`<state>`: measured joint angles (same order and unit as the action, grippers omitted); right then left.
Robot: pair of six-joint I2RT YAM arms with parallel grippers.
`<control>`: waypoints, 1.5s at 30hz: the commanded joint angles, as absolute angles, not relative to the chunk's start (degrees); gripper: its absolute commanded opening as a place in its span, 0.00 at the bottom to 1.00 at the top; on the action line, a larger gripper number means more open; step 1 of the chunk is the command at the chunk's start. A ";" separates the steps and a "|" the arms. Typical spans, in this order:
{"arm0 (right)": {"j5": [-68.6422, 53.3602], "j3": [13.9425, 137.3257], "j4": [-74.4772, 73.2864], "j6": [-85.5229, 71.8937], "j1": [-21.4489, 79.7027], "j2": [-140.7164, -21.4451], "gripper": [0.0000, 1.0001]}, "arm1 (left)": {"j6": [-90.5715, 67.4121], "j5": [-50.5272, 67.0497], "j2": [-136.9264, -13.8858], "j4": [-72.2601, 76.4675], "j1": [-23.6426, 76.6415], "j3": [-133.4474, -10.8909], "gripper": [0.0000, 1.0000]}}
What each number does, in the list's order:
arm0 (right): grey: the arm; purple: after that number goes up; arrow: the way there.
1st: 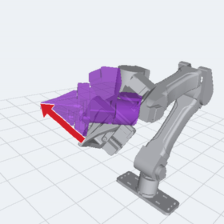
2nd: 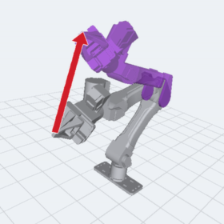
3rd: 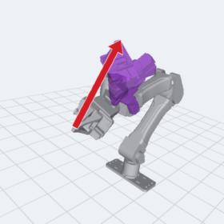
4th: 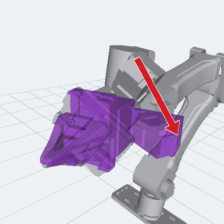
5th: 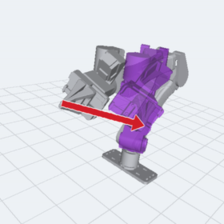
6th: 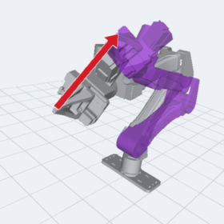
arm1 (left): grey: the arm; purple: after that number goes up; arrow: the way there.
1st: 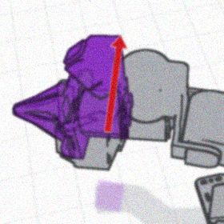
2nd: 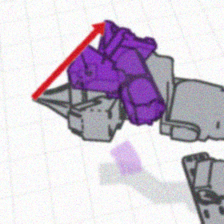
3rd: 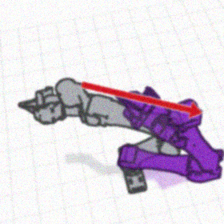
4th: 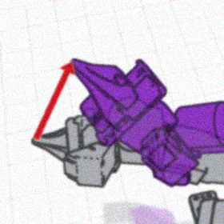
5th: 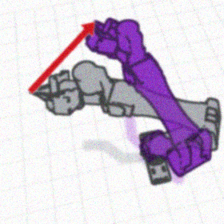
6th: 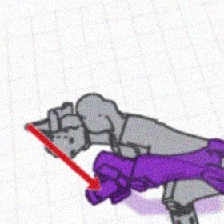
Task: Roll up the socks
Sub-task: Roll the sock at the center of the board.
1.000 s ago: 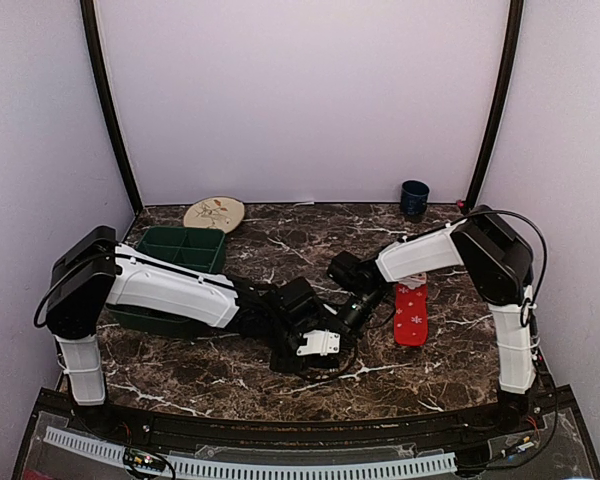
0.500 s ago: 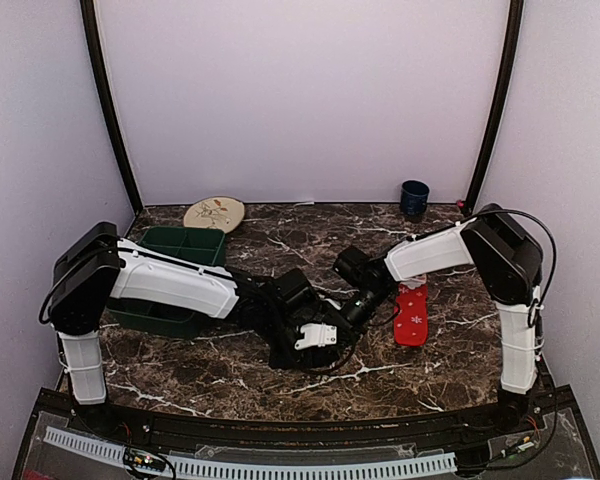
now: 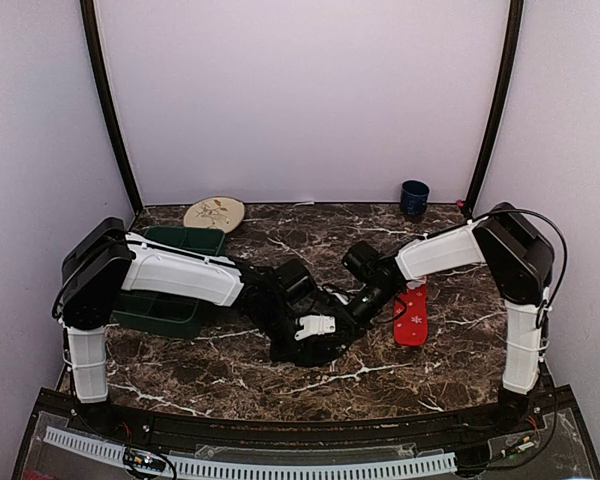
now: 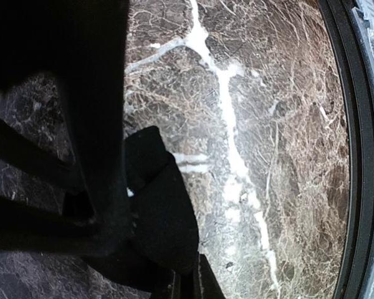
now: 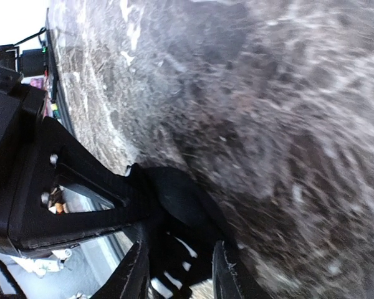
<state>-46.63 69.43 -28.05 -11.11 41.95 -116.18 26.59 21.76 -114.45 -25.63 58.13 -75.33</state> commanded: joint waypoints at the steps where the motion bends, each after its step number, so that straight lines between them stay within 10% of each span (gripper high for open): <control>1: -37.63 66.55 -25.18 -13.20 39.98 -113.82 0.35 | 26.01 24.96 -117.93 -34.06 56.81 -76.68 0.01; 26: -12.22 50.34 -15.37 -18.56 39.52 -89.55 0.36 | 25.62 33.91 -124.48 -42.13 53.84 -85.34 0.00; 45: 15.93 43.48 -18.98 -17.54 60.18 -72.55 0.35 | 24.81 38.10 -131.04 -49.42 51.96 -93.48 0.00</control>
<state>8.36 44.95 -18.15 -17.23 56.75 -74.91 25.19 39.88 -128.27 -46.02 52.23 -93.56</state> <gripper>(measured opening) 0.350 0.076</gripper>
